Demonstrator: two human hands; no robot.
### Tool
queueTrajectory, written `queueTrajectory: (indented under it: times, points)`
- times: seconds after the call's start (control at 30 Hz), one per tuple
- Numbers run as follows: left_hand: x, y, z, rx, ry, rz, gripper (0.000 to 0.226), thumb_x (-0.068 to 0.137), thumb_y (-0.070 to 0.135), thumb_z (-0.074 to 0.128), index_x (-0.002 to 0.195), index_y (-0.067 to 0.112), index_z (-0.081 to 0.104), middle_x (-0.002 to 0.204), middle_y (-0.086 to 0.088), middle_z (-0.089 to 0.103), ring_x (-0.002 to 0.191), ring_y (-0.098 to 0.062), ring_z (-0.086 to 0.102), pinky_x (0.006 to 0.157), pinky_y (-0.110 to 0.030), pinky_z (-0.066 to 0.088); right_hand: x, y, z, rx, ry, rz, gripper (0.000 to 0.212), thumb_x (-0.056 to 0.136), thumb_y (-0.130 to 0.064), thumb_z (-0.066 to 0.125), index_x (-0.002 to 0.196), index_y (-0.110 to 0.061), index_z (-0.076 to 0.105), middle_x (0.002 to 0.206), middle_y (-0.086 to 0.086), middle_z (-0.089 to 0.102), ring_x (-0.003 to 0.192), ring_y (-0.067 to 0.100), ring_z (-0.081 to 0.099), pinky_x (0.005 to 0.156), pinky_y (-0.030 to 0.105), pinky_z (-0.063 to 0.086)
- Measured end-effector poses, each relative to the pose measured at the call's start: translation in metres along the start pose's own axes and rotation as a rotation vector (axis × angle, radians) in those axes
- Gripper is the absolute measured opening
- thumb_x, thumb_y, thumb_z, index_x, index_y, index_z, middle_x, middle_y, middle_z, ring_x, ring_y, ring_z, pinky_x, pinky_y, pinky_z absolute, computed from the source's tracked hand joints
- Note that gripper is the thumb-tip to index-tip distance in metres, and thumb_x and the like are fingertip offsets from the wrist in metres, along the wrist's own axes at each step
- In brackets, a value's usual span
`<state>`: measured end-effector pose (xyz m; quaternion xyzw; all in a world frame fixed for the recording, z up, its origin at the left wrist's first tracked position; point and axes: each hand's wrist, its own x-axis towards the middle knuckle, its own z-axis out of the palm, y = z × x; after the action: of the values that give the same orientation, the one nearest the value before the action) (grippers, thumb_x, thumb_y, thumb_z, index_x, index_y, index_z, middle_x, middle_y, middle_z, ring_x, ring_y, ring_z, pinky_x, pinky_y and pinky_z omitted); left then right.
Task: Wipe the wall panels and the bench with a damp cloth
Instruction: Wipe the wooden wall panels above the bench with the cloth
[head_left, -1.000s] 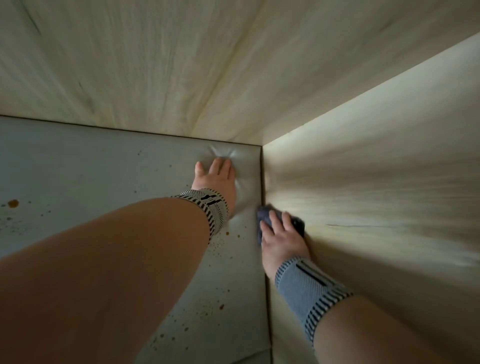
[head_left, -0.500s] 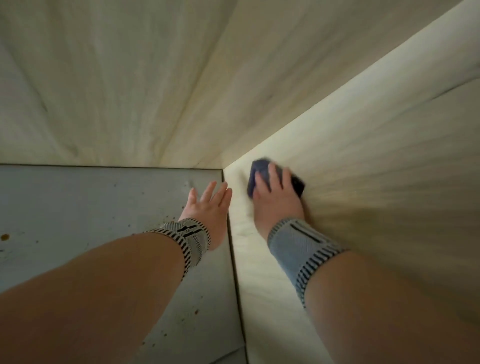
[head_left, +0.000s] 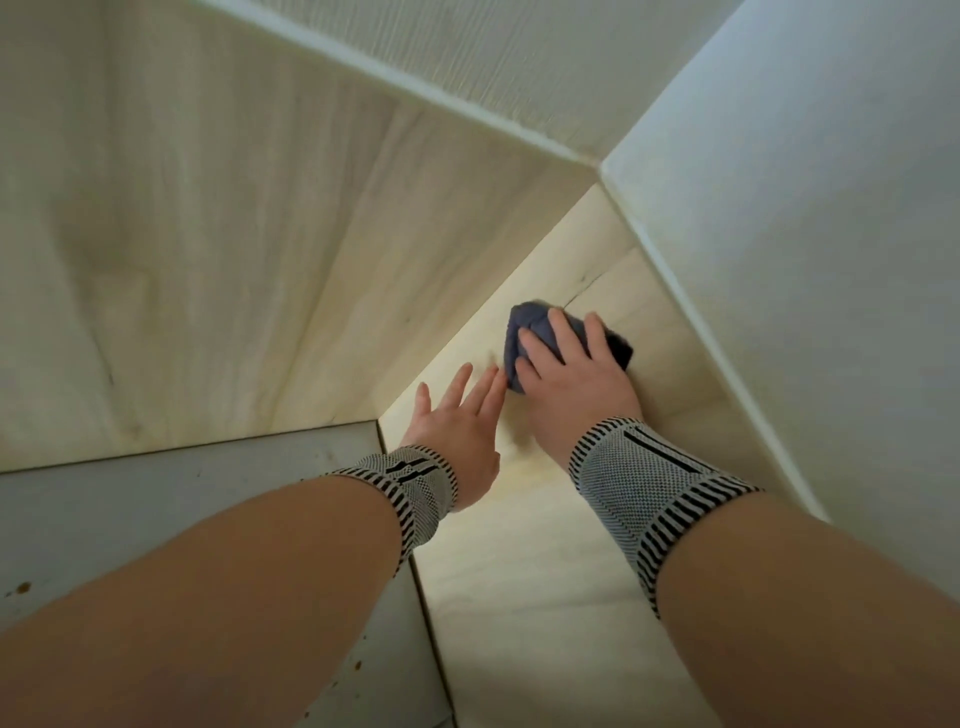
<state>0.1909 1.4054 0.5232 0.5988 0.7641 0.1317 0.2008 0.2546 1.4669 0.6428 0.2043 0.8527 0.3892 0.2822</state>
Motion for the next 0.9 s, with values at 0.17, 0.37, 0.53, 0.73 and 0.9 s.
queueTrajectory:
  times: [0.17,0.37,0.53,0.73,0.9]
  points:
    - [-0.019,0.028,-0.036,0.011,0.066,0.079,0.081,0.102,0.035,0.036,0.152,0.017,-0.024,0.162,0.007,-0.023,0.150,-0.021,-0.021,0.121,-0.058,0.003,-0.048,0.026,-0.015,0.049,0.050,0.110,0.055,0.100,-0.033,0.026,0.152,-0.017,0.021,0.163,0.002,0.008,0.148,0.035,-0.004,0.116,0.058,-0.005]
    - [-0.055,0.060,-0.030,-0.021,0.006,0.154,0.083,0.099,0.024,0.041,0.154,0.021,-0.021,0.163,0.011,-0.018,0.149,-0.019,-0.021,0.121,-0.057,-0.001,-0.108,0.024,-0.004,0.117,-0.014,0.126,0.057,0.102,-0.033,0.025,0.155,-0.018,0.011,0.164,0.001,-0.004,0.148,0.032,-0.013,0.115,0.055,-0.012]
    - [-0.087,0.083,-0.008,-0.025,-0.077,0.199,0.085,0.097,0.017,0.044,0.154,0.025,-0.019,0.164,0.011,-0.016,0.150,-0.020,-0.020,0.119,-0.056,-0.004,-0.162,0.003,0.019,0.142,-0.062,0.122,0.058,0.102,-0.029,0.021,0.155,-0.015,0.003,0.163,0.004,-0.010,0.147,0.035,-0.018,0.111,0.055,-0.022]
    - [-0.106,0.101,0.012,0.009,-0.109,0.229,0.084,0.099,0.021,0.043,0.154,0.021,-0.021,0.163,0.008,-0.022,0.150,-0.019,-0.021,0.120,-0.054,-0.004,-0.190,-0.009,0.034,0.136,-0.117,0.101,0.060,0.102,-0.027,0.021,0.155,-0.013,-0.003,0.162,0.007,-0.014,0.145,0.037,-0.022,0.092,0.054,-0.036]
    - [-0.091,0.097,0.011,-0.019,-0.073,0.180,0.085,0.099,0.023,0.043,0.153,0.016,-0.022,0.163,0.005,-0.021,0.150,-0.018,-0.019,0.121,-0.052,-0.003,-0.166,-0.009,0.031,0.087,-0.097,0.095,0.061,0.103,-0.031,0.021,0.155,-0.012,-0.004,0.162,0.008,-0.016,0.144,0.040,-0.022,0.092,0.058,-0.036]
